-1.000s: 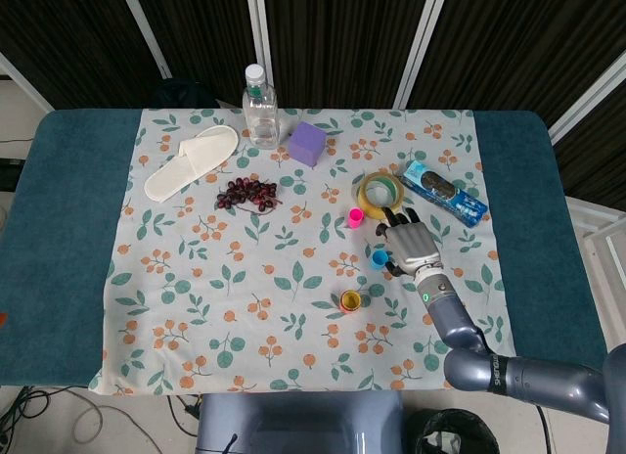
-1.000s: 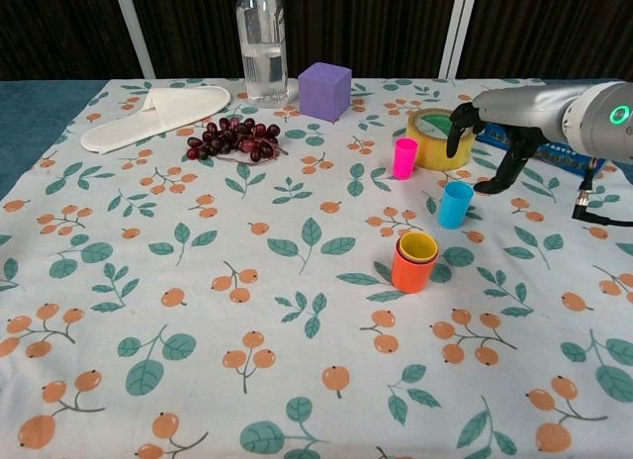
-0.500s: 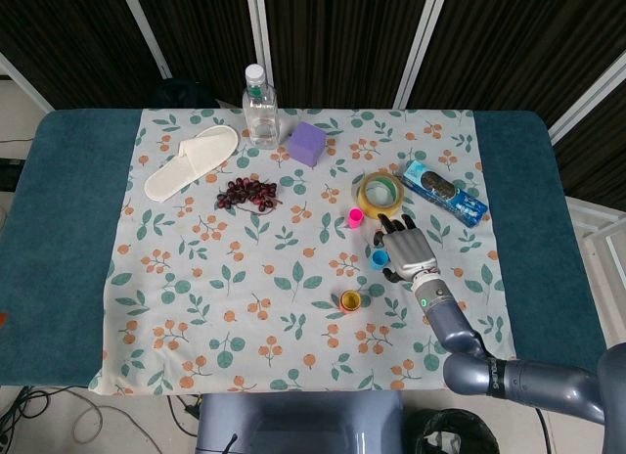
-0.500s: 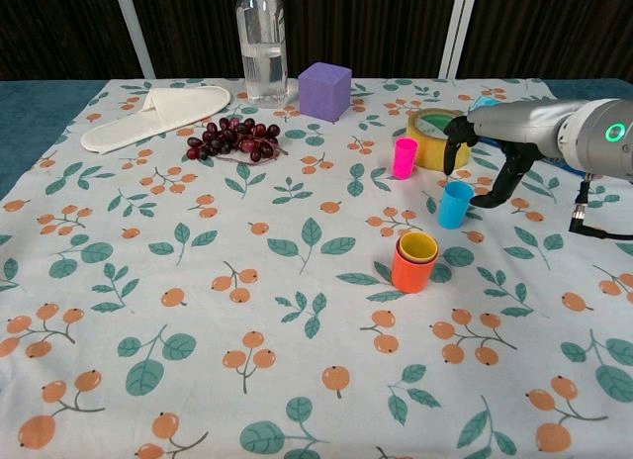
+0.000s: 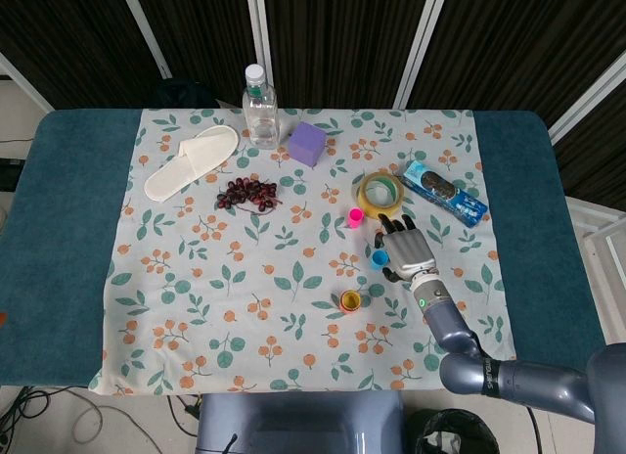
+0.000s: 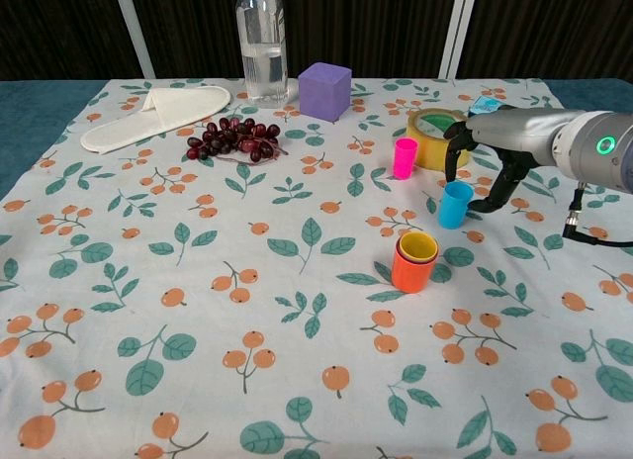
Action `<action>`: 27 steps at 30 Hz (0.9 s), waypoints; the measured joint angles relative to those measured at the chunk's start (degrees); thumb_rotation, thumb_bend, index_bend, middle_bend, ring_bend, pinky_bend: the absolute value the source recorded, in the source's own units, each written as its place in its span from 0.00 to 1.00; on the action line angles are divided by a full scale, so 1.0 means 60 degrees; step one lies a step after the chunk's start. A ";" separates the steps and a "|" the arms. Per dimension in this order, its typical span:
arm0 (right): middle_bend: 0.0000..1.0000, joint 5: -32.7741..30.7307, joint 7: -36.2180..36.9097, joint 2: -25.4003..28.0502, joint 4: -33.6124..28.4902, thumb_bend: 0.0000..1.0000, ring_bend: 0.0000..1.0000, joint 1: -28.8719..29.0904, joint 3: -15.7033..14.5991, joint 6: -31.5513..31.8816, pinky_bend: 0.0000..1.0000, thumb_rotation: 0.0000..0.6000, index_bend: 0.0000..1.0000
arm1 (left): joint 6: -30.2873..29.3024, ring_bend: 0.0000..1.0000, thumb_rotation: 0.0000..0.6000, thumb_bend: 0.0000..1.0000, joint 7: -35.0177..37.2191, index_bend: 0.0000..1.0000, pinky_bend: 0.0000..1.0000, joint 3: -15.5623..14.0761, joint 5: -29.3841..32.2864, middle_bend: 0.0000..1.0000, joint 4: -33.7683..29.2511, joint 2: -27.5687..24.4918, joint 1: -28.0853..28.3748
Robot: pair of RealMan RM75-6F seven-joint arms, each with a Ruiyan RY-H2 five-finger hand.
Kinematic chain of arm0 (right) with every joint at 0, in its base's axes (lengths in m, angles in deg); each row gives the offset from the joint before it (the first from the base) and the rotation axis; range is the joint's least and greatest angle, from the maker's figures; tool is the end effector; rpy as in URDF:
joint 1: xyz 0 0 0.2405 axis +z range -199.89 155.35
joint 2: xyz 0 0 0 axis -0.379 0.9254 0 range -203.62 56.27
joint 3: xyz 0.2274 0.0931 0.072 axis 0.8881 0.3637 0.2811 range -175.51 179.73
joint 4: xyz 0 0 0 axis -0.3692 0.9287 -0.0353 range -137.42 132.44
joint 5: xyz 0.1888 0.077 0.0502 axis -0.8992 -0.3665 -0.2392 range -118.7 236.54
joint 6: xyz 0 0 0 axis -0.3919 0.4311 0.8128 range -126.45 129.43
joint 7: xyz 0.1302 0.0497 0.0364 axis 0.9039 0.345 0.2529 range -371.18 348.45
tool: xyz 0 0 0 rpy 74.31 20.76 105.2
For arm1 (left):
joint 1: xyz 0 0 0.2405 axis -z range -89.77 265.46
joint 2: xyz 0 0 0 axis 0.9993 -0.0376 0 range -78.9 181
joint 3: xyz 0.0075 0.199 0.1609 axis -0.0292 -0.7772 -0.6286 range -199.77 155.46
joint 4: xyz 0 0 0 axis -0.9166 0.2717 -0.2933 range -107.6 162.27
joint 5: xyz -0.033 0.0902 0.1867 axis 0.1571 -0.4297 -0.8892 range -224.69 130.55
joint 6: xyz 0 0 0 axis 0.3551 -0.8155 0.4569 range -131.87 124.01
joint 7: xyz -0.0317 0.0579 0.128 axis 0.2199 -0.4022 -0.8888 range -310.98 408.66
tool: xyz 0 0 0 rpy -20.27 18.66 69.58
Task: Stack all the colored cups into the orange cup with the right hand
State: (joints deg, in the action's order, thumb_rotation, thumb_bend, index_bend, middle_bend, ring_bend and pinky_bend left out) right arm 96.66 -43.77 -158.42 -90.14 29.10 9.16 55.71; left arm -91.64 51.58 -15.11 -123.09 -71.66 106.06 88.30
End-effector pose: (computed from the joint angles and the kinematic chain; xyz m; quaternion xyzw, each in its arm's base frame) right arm -0.1567 -0.3670 -0.0045 0.7366 -0.4150 0.2606 0.4661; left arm -0.3234 0.1679 0.2240 -0.5017 -0.4056 -0.3788 0.6636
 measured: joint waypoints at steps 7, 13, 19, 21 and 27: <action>0.01 0.0033 0.0123 -0.0135 0.0178 0.39 0.14 -0.0022 0.0052 -0.0105 0.07 1.00 0.41 | -0.0022 0.88 1.00 0.12 0.0027 0.37 0.78 0.0009 0.0008 0.97 0.0004 -0.0015 -0.0015; 0.01 0.0066 0.0168 -0.0179 0.0266 0.39 0.14 -0.0021 0.0099 -0.0156 0.07 1.00 0.43 | 0.0010 0.88 1.00 0.12 0.0018 0.37 0.78 0.0011 0.0020 0.97 0.0012 -0.0008 -0.0001; 0.01 0.0115 0.0230 -0.0211 0.0305 0.39 0.15 -0.0035 0.0134 -0.0190 0.07 1.00 0.46 | 0.0004 0.88 1.00 0.12 0.0030 0.37 0.78 0.0017 0.0030 0.97 0.0014 -0.0016 -0.0006; 0.01 0.0143 0.0251 -0.0220 0.0302 0.39 0.15 -0.0037 0.0148 -0.0200 0.07 1.00 0.47 | 0.0006 0.88 1.00 0.12 0.0028 0.37 0.78 0.0014 0.0027 0.97 0.0013 -0.0016 -0.0007; 0.01 0.0258 0.0345 -0.0249 0.0280 0.39 0.15 -0.0056 0.0203 -0.0177 0.07 1.00 0.49 | -0.0006 0.88 1.00 0.12 0.0035 0.37 0.78 0.0016 0.0026 0.97 0.0016 -0.0017 -0.0013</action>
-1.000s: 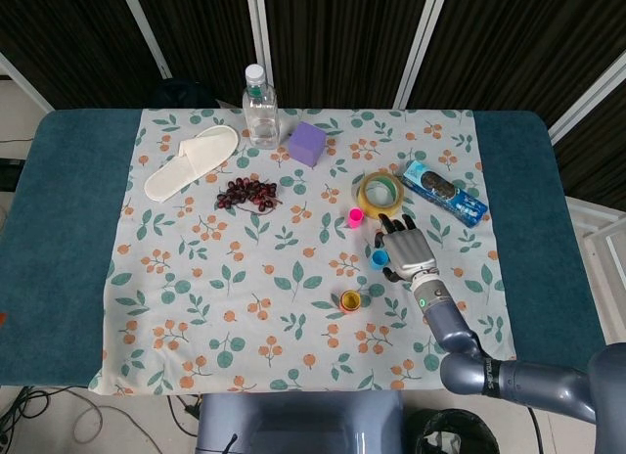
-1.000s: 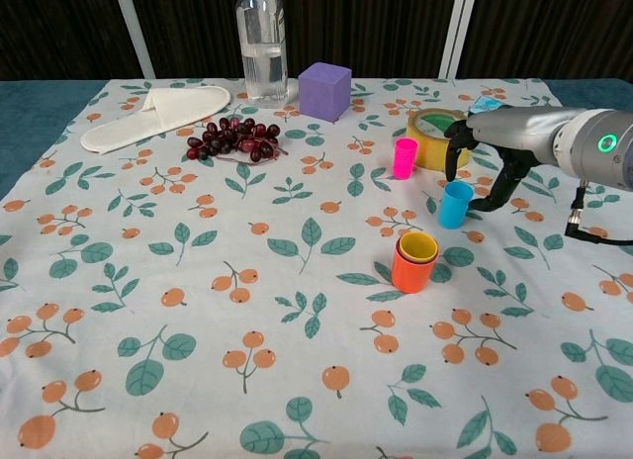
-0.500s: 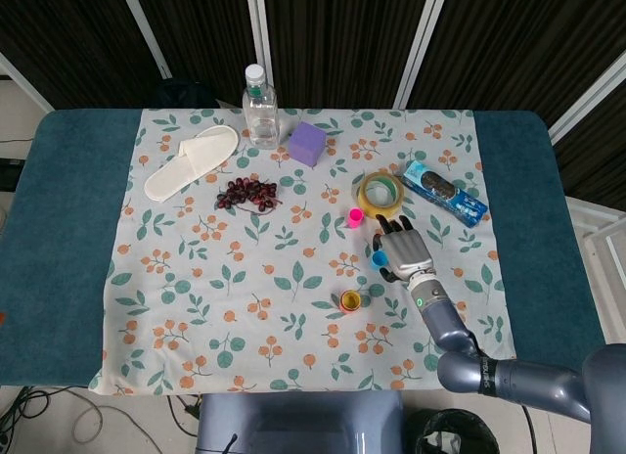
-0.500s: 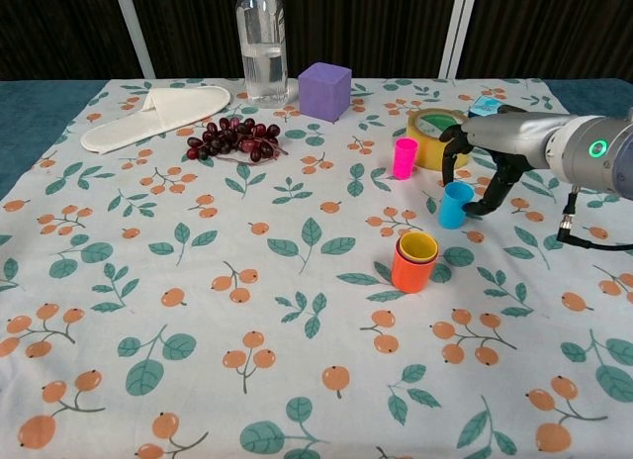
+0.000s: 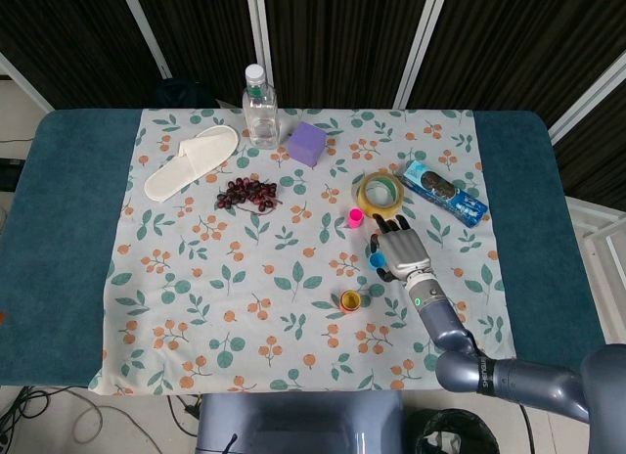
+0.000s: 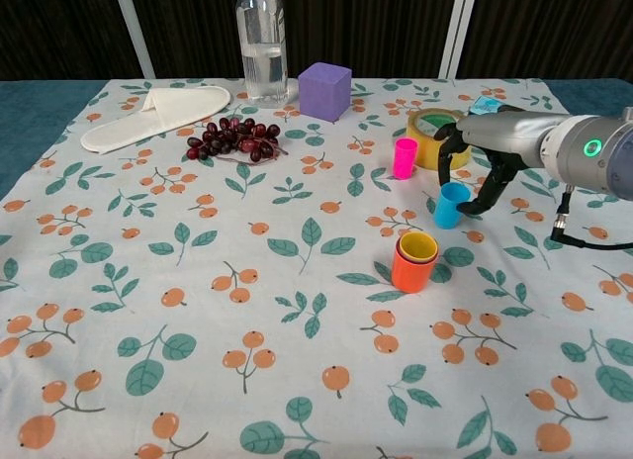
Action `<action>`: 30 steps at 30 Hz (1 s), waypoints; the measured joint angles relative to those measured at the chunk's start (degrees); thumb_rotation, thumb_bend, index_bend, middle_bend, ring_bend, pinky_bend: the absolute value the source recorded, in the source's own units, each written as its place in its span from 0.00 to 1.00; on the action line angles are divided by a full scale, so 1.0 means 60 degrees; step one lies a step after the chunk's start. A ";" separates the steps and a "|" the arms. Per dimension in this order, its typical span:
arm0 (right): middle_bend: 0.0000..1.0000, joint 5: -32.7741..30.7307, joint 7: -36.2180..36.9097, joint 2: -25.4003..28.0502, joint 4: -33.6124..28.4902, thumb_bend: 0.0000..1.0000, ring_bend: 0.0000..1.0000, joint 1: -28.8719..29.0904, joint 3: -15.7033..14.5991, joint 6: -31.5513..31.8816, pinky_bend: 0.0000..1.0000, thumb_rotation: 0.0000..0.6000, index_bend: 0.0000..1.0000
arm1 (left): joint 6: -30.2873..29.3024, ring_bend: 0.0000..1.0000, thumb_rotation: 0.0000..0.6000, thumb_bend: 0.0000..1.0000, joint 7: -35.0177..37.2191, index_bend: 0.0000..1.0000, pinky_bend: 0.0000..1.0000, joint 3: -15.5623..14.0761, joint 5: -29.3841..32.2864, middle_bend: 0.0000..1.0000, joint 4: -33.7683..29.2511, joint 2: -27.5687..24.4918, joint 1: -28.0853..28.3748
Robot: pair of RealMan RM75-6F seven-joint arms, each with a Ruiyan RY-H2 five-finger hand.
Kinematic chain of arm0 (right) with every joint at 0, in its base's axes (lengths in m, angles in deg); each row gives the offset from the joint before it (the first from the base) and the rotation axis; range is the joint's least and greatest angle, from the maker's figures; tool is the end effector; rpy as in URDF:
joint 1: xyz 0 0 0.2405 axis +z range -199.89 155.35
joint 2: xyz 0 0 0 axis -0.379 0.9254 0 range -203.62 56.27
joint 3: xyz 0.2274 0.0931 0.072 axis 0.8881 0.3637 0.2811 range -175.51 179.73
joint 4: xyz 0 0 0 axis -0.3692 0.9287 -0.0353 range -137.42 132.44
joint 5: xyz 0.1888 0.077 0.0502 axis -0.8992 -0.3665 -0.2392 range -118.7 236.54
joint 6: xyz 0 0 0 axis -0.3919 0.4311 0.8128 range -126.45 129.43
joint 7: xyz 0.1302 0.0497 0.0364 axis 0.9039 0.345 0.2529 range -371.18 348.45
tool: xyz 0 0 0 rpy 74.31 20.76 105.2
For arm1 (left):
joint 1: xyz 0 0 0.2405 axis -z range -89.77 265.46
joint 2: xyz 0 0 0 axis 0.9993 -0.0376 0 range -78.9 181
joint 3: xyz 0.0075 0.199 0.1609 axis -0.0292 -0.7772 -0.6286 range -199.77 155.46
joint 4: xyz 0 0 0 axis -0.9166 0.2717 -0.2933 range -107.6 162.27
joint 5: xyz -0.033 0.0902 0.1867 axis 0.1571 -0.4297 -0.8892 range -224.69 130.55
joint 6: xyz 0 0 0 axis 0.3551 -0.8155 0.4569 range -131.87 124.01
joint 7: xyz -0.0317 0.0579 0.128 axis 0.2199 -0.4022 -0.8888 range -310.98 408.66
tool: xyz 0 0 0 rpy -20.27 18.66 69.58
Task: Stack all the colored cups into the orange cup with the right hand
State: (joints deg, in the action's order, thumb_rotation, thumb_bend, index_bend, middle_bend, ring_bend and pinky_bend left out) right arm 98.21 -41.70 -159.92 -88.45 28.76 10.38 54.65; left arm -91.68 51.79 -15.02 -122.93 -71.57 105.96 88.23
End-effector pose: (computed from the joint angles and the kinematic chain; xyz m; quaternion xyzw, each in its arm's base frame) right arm -0.1524 -0.3696 -0.0108 0.7322 -0.4239 0.2764 0.4559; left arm -0.3241 0.1678 0.2253 -0.4999 -0.4055 -0.3790 0.6648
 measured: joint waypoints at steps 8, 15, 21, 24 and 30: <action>0.01 0.0106 0.0084 0.0442 -0.0647 0.39 0.15 -0.0043 0.0105 0.0035 0.07 1.00 0.49 | 0.0009 0.88 1.00 0.12 0.0009 0.37 0.78 0.0003 0.0006 0.97 0.0005 -0.0001 0.0001; 0.01 0.0317 -0.0116 0.1395 -0.2221 0.39 0.15 -0.0135 0.0078 0.0294 0.07 1.00 0.49 | -0.0013 0.88 1.00 0.12 0.0010 0.37 0.78 0.0000 -0.0001 0.97 -0.0008 -0.0008 -0.0012; 0.01 0.0924 -0.0358 0.2224 -0.3887 0.39 0.15 -0.0394 -0.0149 0.0860 0.07 1.00 0.49 | 0.0006 0.88 1.00 0.12 0.0036 0.37 0.78 -0.0011 -0.0029 0.97 -0.0003 -0.0007 -0.0006; 0.01 0.1414 -0.0380 0.2461 -0.4437 0.39 0.15 -0.0565 -0.0341 0.1025 0.07 1.00 0.49 | 0.0039 0.88 1.00 0.12 0.0014 0.37 0.78 -0.0009 -0.0012 0.97 0.0000 0.0002 0.0011; 0.01 0.2186 -0.0313 0.2535 -0.4939 0.39 0.15 -0.0814 -0.0573 0.1284 0.07 1.00 0.49 | 0.0038 0.88 1.00 0.12 -0.0002 0.37 0.78 -0.0014 -0.0028 0.97 -0.0013 0.0009 0.0017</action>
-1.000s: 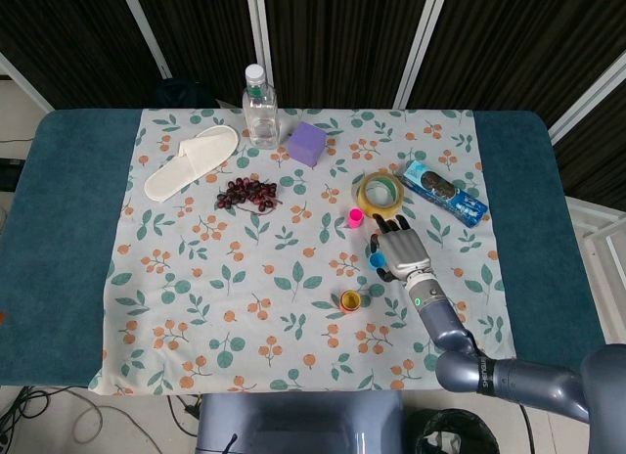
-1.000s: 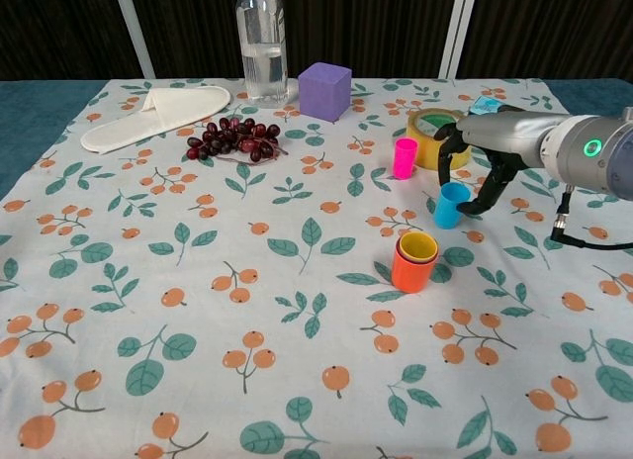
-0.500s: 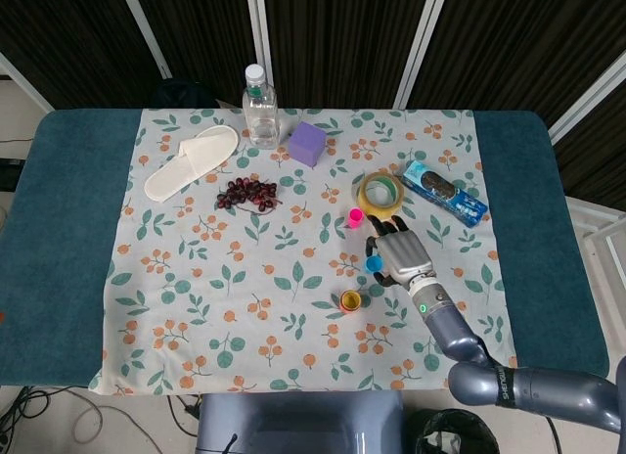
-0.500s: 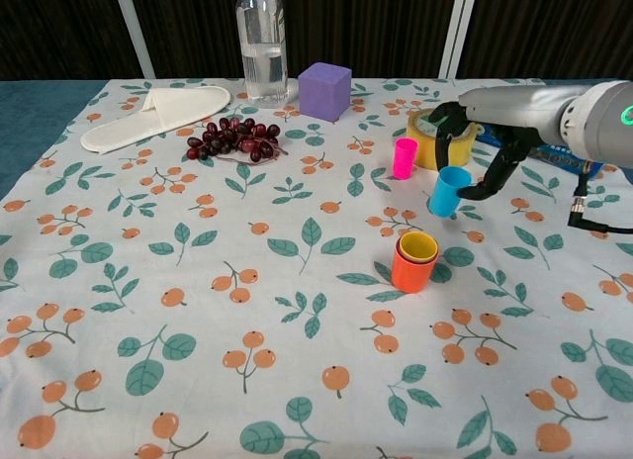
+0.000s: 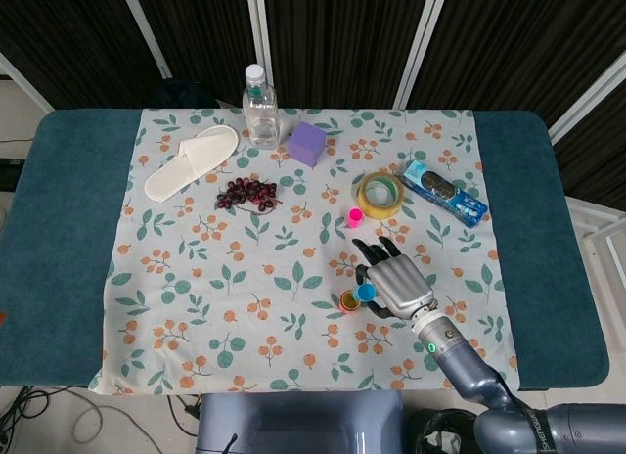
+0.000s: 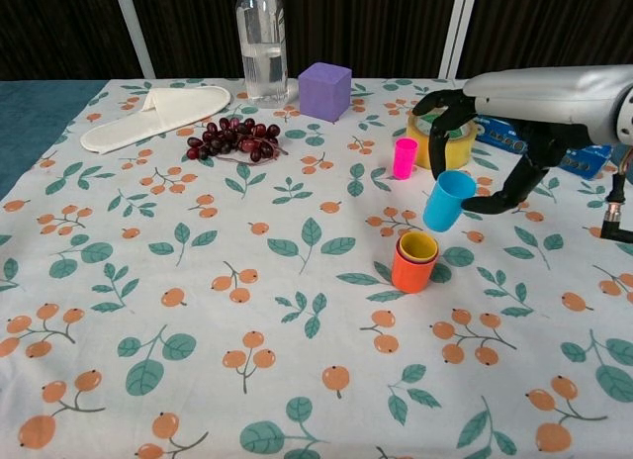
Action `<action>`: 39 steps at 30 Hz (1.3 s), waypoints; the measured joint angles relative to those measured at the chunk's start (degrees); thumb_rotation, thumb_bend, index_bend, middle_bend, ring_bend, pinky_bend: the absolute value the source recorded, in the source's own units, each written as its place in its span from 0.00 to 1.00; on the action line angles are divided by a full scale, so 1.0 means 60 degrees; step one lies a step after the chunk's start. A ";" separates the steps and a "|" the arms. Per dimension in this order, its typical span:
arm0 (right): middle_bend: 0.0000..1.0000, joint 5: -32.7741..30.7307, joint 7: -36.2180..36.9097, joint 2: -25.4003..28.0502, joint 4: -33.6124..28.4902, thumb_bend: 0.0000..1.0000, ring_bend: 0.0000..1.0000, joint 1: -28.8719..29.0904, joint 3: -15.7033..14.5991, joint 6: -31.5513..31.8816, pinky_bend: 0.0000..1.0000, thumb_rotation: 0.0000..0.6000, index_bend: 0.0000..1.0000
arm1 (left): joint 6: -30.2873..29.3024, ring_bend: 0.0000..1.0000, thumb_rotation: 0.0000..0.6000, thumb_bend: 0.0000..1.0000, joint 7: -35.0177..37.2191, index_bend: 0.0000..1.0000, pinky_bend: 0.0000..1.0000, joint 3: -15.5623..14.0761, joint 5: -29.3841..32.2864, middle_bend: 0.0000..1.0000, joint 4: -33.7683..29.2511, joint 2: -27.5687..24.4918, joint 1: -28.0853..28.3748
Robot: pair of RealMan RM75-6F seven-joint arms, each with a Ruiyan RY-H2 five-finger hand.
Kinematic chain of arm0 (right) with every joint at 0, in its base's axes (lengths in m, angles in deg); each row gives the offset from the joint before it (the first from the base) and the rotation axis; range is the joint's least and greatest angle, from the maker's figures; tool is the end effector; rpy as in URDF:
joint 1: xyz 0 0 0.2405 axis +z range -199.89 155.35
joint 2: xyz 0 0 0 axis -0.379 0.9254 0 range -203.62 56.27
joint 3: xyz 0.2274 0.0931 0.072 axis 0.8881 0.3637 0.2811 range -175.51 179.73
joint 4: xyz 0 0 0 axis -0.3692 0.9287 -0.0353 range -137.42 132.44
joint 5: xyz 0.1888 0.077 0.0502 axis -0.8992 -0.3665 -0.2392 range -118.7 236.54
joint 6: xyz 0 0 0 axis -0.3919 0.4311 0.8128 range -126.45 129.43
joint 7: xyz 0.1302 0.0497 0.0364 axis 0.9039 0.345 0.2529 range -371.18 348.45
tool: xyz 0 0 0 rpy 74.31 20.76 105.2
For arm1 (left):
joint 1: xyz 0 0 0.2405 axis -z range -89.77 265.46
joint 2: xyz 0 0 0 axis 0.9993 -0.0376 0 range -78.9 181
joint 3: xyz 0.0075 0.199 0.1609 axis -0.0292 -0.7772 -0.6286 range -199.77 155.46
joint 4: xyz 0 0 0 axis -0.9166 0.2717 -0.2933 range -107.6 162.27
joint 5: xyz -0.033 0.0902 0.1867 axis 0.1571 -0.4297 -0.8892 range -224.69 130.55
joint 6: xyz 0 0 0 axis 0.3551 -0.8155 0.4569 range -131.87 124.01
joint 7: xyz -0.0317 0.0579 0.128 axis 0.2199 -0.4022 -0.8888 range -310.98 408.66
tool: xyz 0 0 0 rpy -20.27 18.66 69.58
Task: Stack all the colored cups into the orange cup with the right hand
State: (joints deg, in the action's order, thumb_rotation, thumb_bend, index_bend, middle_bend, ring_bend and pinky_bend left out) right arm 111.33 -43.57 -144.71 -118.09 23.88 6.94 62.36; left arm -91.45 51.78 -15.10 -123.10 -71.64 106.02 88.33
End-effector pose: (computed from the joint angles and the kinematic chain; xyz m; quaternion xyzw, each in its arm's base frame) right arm -0.1070 -0.2896 0.0455 0.7749 -0.3786 0.3315 0.3825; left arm -0.3236 0.1682 0.2239 -0.5018 -0.4070 -0.3791 0.6624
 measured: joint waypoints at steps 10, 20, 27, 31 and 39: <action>0.01 0.0129 -0.0059 -0.0476 0.0149 0.39 0.15 -0.0041 -0.0126 0.0016 0.07 1.00 0.49 | 0.0058 0.88 1.00 0.12 0.0070 0.37 0.78 0.0019 0.0063 0.97 0.0063 -0.0007 0.0014; 0.01 -0.0052 -0.0135 -0.0770 0.0513 0.39 0.15 -0.0001 -0.0098 -0.0029 0.07 1.00 0.49 | 0.0056 0.88 1.00 0.12 0.0108 0.37 0.78 0.0025 0.0053 0.97 0.0103 -0.0003 0.0017; 0.01 -0.0139 -0.0084 -0.0933 0.0768 0.39 0.15 0.0020 -0.0077 -0.0115 0.07 1.00 0.49 | 0.0015 0.88 1.00 0.12 0.0093 0.37 0.78 0.0026 0.0052 0.97 0.0077 -0.0010 -0.0002; 0.01 -0.0160 -0.0076 -0.1006 0.0898 0.39 0.15 0.0039 -0.0071 -0.0165 0.07 1.00 0.49 | 0.0023 0.88 1.00 0.12 0.0074 0.37 0.78 0.0020 0.0053 0.97 0.0073 -0.0009 -0.0002; 0.01 -0.0440 -0.0192 -0.1083 0.1112 0.39 0.15 0.0124 -0.0128 -0.0370 0.07 1.00 0.28 | 0.0038 0.88 1.00 0.12 0.0014 0.37 0.78 0.0022 0.0066 0.97 0.0063 0.0006 0.0014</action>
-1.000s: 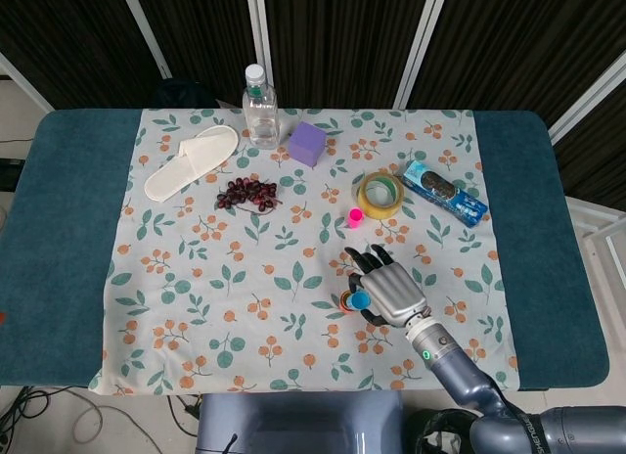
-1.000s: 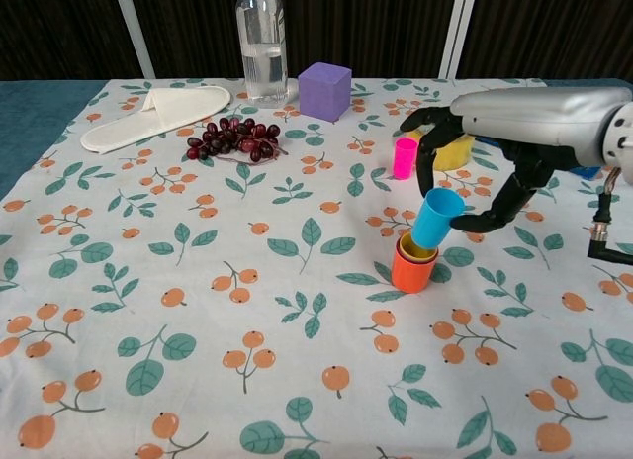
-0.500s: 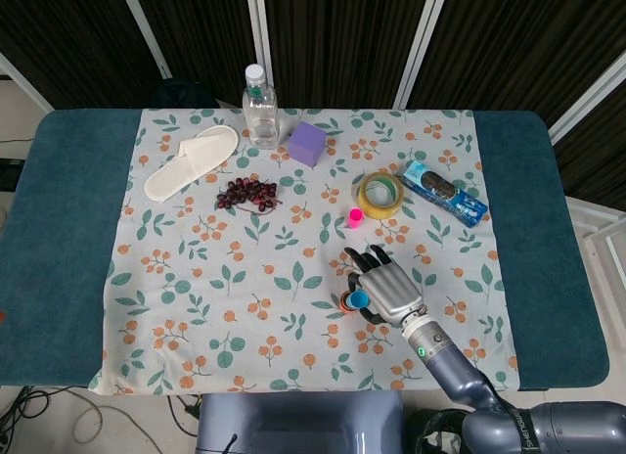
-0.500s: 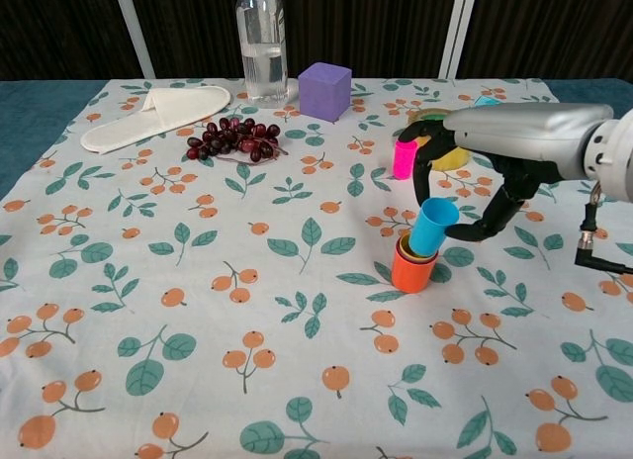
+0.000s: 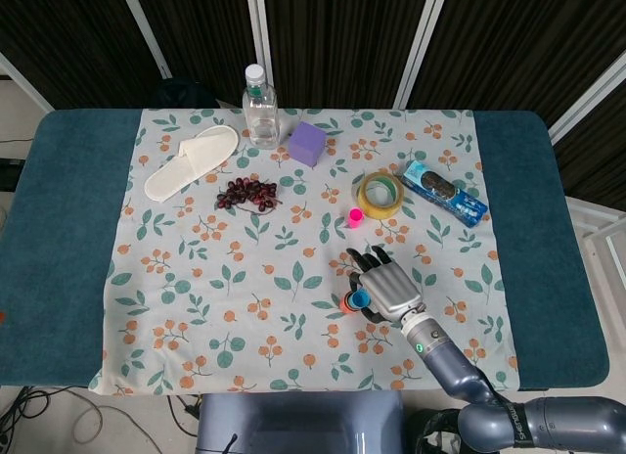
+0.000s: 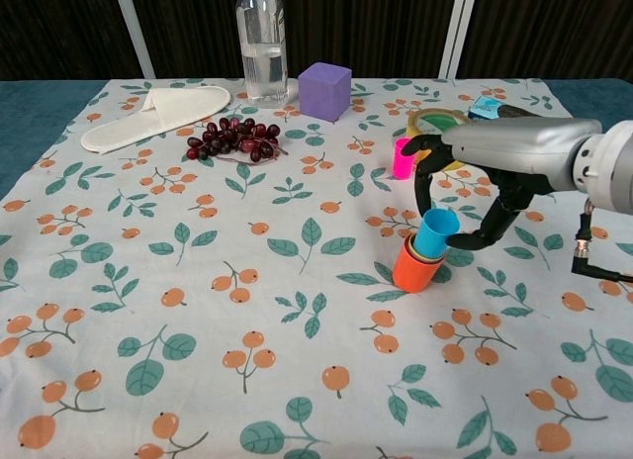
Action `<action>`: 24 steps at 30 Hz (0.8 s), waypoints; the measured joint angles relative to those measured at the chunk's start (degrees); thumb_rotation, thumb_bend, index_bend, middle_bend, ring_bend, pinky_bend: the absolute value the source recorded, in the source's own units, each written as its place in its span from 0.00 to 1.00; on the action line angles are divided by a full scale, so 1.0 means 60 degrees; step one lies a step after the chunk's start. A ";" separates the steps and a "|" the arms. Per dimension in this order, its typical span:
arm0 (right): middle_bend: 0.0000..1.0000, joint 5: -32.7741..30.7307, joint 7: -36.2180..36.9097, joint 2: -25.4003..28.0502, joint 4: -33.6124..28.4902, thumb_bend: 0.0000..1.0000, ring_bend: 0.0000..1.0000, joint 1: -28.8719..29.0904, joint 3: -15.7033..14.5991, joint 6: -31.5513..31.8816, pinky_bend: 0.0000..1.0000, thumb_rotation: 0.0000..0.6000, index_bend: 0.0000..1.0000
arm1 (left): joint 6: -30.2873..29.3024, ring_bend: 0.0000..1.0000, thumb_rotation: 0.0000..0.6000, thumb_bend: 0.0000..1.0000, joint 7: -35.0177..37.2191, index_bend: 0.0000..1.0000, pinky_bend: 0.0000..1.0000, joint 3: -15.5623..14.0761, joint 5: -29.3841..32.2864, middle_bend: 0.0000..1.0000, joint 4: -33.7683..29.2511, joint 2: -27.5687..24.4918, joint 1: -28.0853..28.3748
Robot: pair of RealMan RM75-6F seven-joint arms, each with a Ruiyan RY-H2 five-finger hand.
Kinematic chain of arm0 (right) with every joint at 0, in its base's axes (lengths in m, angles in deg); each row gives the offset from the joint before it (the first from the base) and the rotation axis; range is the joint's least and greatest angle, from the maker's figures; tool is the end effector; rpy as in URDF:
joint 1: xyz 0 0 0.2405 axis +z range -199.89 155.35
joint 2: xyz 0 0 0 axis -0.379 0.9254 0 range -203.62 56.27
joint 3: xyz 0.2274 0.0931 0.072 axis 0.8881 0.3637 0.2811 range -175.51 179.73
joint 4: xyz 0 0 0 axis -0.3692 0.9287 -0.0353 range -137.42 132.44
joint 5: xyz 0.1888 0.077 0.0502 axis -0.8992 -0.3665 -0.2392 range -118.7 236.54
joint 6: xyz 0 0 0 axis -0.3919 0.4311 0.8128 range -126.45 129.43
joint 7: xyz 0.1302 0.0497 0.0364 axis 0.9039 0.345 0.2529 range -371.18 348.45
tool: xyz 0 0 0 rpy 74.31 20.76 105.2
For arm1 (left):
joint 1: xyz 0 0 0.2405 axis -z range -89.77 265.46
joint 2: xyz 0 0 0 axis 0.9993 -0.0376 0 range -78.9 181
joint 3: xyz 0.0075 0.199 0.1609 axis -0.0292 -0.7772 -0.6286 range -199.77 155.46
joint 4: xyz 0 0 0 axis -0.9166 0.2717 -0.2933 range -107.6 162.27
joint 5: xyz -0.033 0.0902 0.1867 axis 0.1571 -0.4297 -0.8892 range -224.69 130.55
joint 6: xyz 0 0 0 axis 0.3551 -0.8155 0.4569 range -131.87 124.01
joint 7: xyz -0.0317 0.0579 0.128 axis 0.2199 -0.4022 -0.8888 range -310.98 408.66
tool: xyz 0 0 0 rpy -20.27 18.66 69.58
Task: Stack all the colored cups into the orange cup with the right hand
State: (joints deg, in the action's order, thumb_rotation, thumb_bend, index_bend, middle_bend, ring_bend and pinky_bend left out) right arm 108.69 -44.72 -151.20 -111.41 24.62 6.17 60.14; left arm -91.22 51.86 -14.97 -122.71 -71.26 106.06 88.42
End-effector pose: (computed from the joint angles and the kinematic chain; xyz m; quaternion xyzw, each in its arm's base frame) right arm -0.1182 -0.2940 0.0110 0.7831 -0.3909 0.3040 0.3762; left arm -0.3254 0.1690 0.2247 -0.5006 -0.4070 -0.3771 0.6645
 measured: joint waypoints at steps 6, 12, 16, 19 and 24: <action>0.01 -0.0288 -0.0283 -0.0043 0.0028 0.39 0.15 0.0134 -0.0002 -0.0034 0.07 1.00 0.22 | -0.0008 0.88 1.00 0.12 0.0004 0.37 0.78 -0.0011 -0.0037 0.97 -0.0006 0.0006 0.0000; 0.01 -0.0824 -0.0346 -0.0120 0.0164 0.39 0.15 0.0363 0.0346 -0.0040 0.07 1.00 0.23 | -0.0018 0.88 1.00 0.12 0.0069 0.37 0.78 -0.0015 -0.0059 0.97 0.0005 -0.0005 -0.0010; 0.01 -0.1250 -0.0360 -0.0148 0.0355 0.39 0.15 0.0622 0.0720 -0.0085 0.07 1.00 0.26 | 0.0002 0.88 1.00 0.12 0.0088 0.37 0.78 -0.0011 -0.0052 0.97 0.0024 -0.0002 -0.0001; 0.01 -0.1551 -0.0407 -0.0221 0.0633 0.39 0.15 0.0876 0.1051 -0.0095 0.07 1.00 0.27 | 0.0048 0.88 1.00 0.12 0.0091 0.37 0.78 0.0001 0.0003 0.97 0.0049 0.0003 0.0015; 0.01 -0.2162 -0.0713 -0.0511 0.1348 0.39 0.15 0.1453 0.1422 -0.0187 0.07 1.00 0.29 | 0.0117 0.88 1.00 0.12 0.0126 0.37 0.78 0.0041 0.0122 0.97 0.0099 0.0002 0.0037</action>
State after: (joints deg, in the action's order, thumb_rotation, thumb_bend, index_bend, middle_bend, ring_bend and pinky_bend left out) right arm 95.72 -49.00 -154.27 -103.33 33.34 14.71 59.02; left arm -90.52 52.62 -14.72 -121.98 -70.67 106.07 88.64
